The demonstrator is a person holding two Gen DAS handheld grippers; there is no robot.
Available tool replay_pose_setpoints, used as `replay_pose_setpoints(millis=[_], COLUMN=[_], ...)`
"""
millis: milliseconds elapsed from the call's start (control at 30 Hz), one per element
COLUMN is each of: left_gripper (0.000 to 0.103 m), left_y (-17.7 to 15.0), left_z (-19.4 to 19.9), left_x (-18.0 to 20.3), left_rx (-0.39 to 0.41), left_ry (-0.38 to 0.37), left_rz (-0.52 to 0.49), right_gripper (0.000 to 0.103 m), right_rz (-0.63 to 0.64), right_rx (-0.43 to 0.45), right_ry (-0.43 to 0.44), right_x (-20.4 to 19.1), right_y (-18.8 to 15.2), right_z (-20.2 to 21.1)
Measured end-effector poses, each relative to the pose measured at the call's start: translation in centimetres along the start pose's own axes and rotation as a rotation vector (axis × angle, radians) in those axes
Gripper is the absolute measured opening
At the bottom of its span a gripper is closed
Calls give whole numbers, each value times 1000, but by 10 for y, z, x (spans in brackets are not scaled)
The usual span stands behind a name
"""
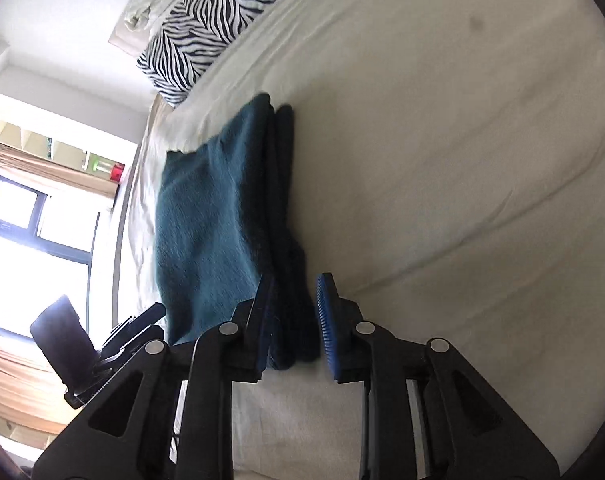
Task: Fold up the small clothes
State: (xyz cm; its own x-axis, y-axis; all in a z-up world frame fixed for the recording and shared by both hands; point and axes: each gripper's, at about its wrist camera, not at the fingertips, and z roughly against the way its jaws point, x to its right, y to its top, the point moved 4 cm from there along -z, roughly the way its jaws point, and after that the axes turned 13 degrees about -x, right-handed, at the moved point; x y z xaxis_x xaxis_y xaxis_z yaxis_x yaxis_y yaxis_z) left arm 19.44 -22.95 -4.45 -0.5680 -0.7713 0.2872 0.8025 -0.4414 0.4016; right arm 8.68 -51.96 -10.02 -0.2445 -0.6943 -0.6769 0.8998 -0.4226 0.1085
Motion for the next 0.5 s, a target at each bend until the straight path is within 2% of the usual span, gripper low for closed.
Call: replay_pose_setpoints(millis=[100,167,300,333,400,467,500], left_gripper=[54,54,55,56,58,59,59], left_y=[42,66,87,87,87,89,88], left_z=[-15,-25,-60,-66,-74,-78,-79], left_x=[-20,-26,-39,-41,-45,-51,-52], left_rx=[10,10,-48,-46,-30,-15,-6], left_ry=[20,84,150,171,189,173,166], left_rz=[68,67,42,23,2,5,3], right_gripper=[21,21,21,21,21,14,1], right_rz=[47,92,100,97,41,9,1], right_rx=[10,-13,-41,-48,-49,-55,-45], right_ry=[66,99,117,104,26,98,121], right_x=[-22,-46,-77,-80,-64,-48,-40], right_y=[23,40,74,83,99,107,109], right_z=[7,-8,-47,-61,-82,-97,-98])
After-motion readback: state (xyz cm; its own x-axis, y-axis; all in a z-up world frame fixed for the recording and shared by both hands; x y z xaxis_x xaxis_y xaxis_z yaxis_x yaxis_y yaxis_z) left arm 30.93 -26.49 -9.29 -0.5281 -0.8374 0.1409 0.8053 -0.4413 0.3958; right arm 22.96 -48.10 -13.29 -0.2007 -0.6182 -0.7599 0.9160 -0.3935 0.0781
